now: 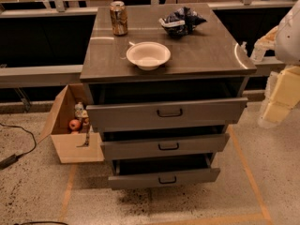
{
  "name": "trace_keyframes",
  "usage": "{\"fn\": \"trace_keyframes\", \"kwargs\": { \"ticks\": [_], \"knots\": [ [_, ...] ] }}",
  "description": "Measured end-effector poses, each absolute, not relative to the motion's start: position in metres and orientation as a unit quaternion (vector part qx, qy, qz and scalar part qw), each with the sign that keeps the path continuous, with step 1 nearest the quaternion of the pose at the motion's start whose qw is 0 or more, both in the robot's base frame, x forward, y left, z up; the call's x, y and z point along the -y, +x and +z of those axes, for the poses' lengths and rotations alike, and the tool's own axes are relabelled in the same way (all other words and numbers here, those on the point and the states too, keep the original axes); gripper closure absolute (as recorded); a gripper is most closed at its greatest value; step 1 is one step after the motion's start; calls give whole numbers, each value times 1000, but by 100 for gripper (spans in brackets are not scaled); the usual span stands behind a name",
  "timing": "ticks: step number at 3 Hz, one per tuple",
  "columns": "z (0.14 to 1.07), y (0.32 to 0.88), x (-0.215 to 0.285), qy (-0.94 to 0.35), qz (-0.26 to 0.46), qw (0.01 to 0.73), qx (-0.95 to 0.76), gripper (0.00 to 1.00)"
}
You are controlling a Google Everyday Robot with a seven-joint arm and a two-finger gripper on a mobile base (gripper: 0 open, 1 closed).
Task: Place blue chip bag into paper bowl
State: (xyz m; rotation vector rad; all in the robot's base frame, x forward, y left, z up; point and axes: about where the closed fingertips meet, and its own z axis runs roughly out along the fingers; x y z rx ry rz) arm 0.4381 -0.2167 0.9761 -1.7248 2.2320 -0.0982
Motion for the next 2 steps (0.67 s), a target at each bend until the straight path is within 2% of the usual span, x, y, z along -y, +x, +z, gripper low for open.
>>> {"fn": "trace_keyframes", "kwargs": {
  "ticks": [2],
  "knots": [
    [980, 459, 224, -586, -47, 191, -786, 0]
  ]
}}
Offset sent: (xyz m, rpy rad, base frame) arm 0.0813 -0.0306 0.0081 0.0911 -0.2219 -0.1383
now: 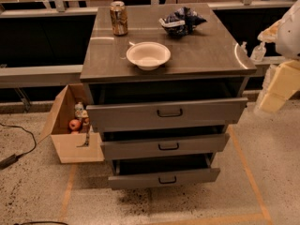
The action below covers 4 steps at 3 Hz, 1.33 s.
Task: Place blue chip bag into paper bowl
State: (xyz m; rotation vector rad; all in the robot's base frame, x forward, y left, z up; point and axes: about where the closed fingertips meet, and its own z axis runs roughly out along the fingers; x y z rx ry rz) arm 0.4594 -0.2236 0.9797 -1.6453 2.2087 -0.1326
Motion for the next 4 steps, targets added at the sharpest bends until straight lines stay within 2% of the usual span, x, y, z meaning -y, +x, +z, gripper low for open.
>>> {"fn": "trace_keyframes", "kwargs": {
  "ticks": [1, 2, 4],
  "knots": [
    [986, 527, 255, -521, -68, 266, -808, 0],
    [998, 574, 267, -488, -62, 334, -804, 0],
    [986, 680, 281, -408, -20, 477, -778, 0]
  ]
}}
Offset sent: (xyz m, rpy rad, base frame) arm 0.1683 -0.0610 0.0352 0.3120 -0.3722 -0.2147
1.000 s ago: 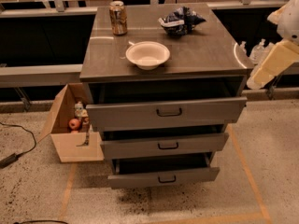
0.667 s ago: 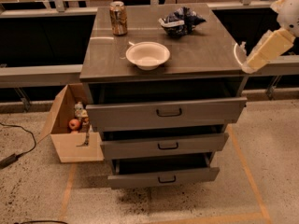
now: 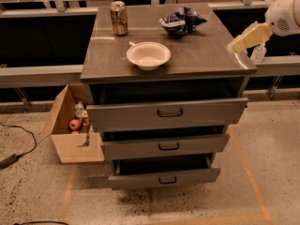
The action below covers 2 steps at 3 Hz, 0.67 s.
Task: Place blue chip bag into paper bowl
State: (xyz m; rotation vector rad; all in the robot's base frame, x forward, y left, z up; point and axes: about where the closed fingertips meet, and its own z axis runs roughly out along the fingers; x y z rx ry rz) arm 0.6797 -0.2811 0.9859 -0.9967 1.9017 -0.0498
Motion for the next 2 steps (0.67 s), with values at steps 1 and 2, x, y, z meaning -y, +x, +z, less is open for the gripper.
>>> {"fn": "trace_keyframes", "kwargs": {
  "ticks": [1, 2],
  "knots": [
    [986, 679, 280, -409, -20, 476, -778, 0],
    [983, 687, 279, -398, -25, 486, -778, 0]
  ]
}}
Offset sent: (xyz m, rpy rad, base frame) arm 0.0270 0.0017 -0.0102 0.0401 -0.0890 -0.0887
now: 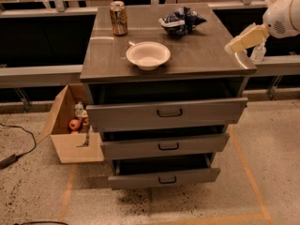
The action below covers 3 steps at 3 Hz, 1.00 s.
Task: Place blue chip bag into paper bowl
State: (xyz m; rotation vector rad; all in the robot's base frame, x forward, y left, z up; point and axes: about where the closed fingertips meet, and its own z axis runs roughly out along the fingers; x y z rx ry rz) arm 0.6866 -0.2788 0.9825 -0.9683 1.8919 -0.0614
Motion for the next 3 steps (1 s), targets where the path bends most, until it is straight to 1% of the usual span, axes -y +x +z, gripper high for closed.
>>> {"fn": "trace_keyframes", "kwargs": {
  "ticks": [1, 3],
  "knots": [
    [979, 718, 273, -375, -22, 528, -762, 0],
    [966, 802, 272, -335, -7, 606, -722, 0]
  ]
}}
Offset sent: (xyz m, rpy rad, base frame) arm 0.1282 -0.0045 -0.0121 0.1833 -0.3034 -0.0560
